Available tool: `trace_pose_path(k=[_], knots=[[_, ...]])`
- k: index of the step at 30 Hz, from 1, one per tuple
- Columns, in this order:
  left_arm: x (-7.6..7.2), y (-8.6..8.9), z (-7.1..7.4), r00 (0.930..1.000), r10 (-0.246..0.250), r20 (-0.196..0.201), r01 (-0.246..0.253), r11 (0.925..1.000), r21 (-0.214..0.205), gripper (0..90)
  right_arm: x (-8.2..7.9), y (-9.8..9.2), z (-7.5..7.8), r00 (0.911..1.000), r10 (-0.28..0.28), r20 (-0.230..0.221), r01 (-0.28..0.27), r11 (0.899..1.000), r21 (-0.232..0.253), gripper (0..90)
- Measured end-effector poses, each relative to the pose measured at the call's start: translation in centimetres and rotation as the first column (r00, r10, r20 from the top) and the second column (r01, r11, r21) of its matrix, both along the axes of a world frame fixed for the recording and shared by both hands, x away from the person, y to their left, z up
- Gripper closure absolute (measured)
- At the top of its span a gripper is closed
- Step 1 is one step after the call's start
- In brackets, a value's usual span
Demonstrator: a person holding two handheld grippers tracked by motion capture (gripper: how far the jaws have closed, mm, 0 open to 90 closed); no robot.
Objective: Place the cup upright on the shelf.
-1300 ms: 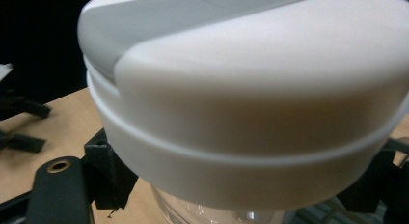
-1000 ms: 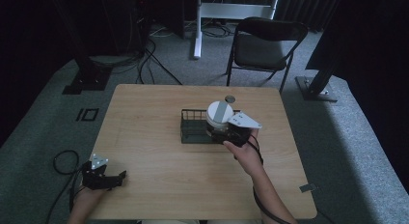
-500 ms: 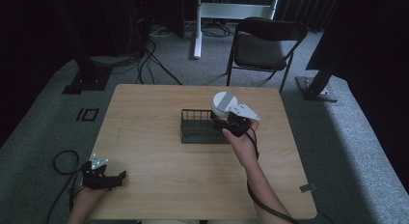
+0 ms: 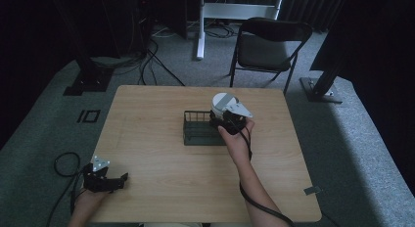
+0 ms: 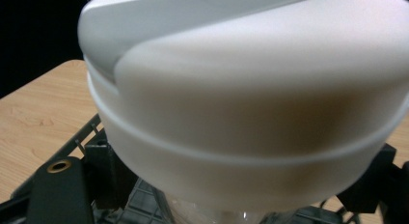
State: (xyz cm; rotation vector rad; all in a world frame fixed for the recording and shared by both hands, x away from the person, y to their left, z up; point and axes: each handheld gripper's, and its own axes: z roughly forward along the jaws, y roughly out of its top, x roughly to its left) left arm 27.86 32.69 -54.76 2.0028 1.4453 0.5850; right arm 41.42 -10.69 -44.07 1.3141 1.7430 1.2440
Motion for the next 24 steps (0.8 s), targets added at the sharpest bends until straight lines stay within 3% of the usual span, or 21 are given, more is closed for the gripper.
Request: trace_pose_path(k=[14,24], knots=[[0.0,0.0,0.0,1.0,0.0,0.0,0.0,1.0,0.0,0.6,1.1,1.7,-1.6,0.9972,-0.04,-0.063,0.04,0.999,-0.011,18.3],[0.0,0.0,0.0,1.0,0.0,0.0,0.0,1.0,0.001,0.6,1.4,2.3,-2.3,0.9944,-0.054,-0.091,0.05,0.997,-0.054,18.3]])
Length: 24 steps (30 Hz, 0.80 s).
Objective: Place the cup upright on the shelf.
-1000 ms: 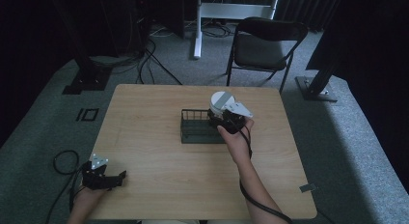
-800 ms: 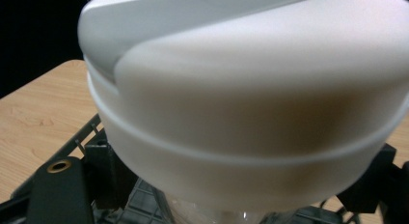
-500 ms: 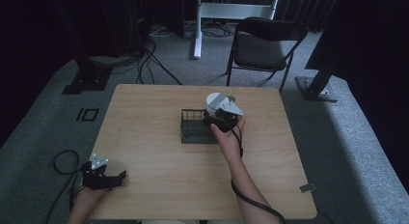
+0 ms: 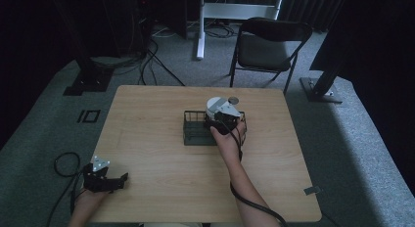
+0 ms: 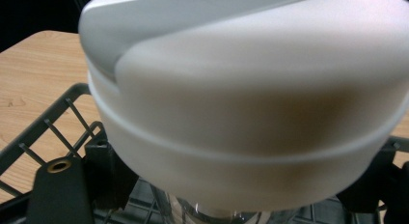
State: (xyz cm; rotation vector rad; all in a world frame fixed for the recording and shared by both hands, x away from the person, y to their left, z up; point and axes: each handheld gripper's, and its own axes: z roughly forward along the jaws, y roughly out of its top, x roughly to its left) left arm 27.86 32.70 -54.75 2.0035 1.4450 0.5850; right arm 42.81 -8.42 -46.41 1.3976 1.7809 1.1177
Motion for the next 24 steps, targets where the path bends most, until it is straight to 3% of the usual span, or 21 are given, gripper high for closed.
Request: trace_pose_path(k=[20,24], knots=[[0.0,0.0,0.0,1.0,0.0,0.0,0.0,1.0,0.0,0.6,0.9,0.88,-0.71,0.9969,-0.015,-0.077,0.01,0.997,-0.071,18.4],[0.0,0.0,0.0,1.0,0.0,0.0,0.0,1.0,0.0,0.6,0.93,0.86,-0.71,0.9971,-0.013,-0.075,0.008,0.997,-0.075,18.3]])
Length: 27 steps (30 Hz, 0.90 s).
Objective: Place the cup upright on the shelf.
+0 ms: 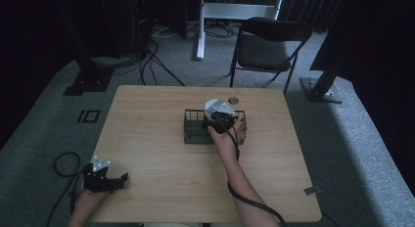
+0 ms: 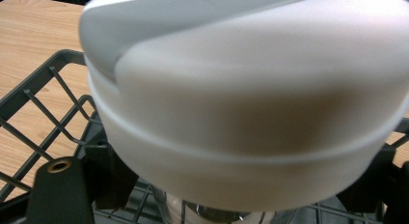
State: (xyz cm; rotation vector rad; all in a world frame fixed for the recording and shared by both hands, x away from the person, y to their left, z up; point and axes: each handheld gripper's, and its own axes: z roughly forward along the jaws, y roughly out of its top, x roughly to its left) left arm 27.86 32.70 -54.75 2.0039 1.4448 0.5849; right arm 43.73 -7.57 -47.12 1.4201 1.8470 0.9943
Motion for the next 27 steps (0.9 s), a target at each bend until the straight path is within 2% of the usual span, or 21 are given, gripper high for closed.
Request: trace_pose_path(k=[11,17,22,27], knots=[[0.0,0.0,0.0,1.0,0.0,0.0,0.0,1.0,0.0,0.6,-0.6,-0.5,-0.3,0.9999,0.007,0.011,-0.007,1.0,0.025,18.2],[0.0,0.0,0.0,1.0,0.0,0.0,0.0,1.0,0.0,0.6,-1.2,-0.8,-0.7,0.9995,0.013,0.03,-0.014,0.999,0.03,18.2],[0.0,0.0,0.0,1.0,0.0,0.0,0.0,1.0,0.0,0.6,-1.5,-1.0,-1.1,0.9974,0.017,0.07,-0.02,0.999,0.04,18.2],[0.0,0.0,0.0,1.0,0.0,0.0,0.0,1.0,0.0,0.6,-1.6,-1.1,-1.1,0.9972,0.034,0.067,-0.037,0.998,0.043,18.0]])
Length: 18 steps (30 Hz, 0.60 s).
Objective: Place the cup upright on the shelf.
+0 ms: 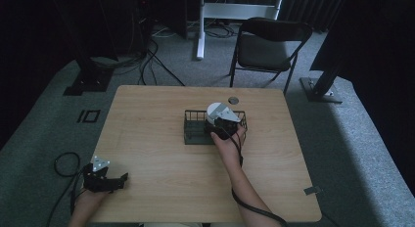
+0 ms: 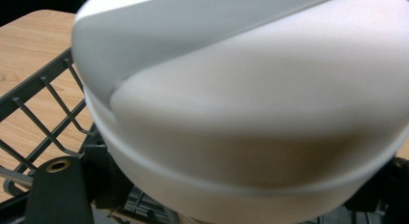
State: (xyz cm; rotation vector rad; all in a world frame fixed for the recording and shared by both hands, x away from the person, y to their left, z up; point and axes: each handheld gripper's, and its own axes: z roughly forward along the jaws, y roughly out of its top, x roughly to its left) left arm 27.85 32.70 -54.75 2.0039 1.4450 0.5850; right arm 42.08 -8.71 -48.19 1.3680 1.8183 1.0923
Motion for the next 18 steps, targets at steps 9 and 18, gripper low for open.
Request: trace_pose_path(k=[9,18], knots=[[0.0,0.0,0.0,1.0,0.0,0.0,0.0,1.0,0.0,0.6,-0.22,-0.34,-0.19,0.9998,0.018,0.001,-0.018,1.0,0.024,12.8],[0.0,0.0,0.0,1.0,0.0,0.0,0.0,1.0,0.0,0.6,-0.48,-0.73,0.04,0.9997,0.014,0.018,-0.015,0.999,0.037,12.0]])
